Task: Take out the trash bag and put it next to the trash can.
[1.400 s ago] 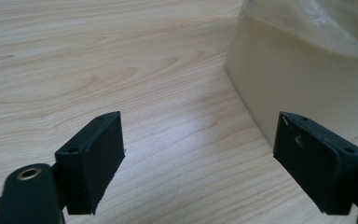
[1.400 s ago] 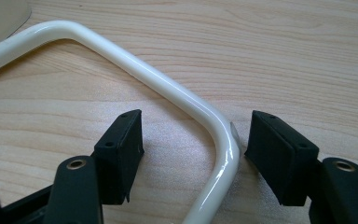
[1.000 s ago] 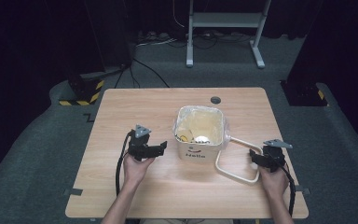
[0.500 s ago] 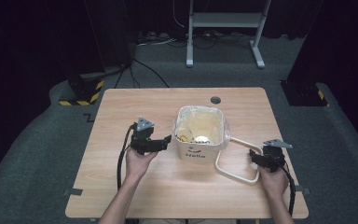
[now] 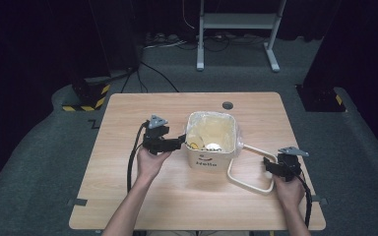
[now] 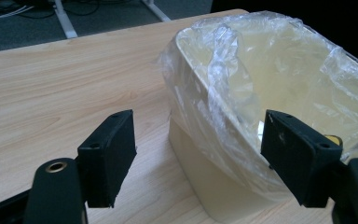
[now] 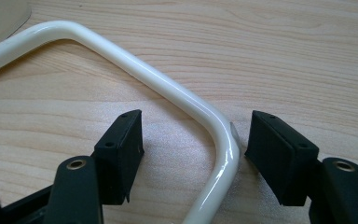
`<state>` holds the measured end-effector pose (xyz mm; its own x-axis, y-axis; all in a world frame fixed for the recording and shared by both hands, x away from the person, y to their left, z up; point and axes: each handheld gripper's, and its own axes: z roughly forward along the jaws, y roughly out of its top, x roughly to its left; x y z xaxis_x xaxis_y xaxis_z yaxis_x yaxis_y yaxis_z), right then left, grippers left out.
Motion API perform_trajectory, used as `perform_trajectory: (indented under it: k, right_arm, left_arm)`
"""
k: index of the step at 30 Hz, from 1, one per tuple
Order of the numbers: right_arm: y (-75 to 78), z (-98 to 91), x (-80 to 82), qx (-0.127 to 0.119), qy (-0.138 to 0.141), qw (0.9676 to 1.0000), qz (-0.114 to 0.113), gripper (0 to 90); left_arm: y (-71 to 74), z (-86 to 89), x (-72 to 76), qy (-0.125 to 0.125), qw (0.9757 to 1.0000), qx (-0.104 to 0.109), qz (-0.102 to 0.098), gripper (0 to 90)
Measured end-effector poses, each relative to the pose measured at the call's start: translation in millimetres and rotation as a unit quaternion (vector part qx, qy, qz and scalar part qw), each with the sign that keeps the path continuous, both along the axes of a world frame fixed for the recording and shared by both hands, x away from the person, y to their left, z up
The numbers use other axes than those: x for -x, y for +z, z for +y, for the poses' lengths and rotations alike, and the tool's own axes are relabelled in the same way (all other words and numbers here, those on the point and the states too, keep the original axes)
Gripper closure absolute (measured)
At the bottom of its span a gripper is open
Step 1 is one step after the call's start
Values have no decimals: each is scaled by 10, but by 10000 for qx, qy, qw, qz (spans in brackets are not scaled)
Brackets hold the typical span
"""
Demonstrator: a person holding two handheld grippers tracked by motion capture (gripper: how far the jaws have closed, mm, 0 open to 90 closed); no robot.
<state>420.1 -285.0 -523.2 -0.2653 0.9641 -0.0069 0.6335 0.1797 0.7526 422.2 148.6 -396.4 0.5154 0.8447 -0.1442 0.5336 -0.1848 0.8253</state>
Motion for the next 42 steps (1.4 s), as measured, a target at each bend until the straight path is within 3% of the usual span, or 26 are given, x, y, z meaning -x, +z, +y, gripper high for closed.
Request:
perform_trajectory:
  k: [10, 14, 26, 42]
  right_arm:
    - [0, 0, 1, 1, 0, 10000, 1, 357]
    - [0, 0, 0, 2, 2, 10000, 0, 356]
    - [0, 0, 0, 2, 2, 10000, 1, 356]
    - [0, 0, 0, 1, 3, 10000, 1, 356]
  left_arm:
    - [67, -166, -121, -139, 9999, -30, -20, 298]
    - [107, -242, -168, -190, 9996, -195, -91, 318]
    - [166, -418, -291, -311, 9990, -320, -80, 353]
    - [80, -605, -385, -345, 9982, -464, -140, 431]
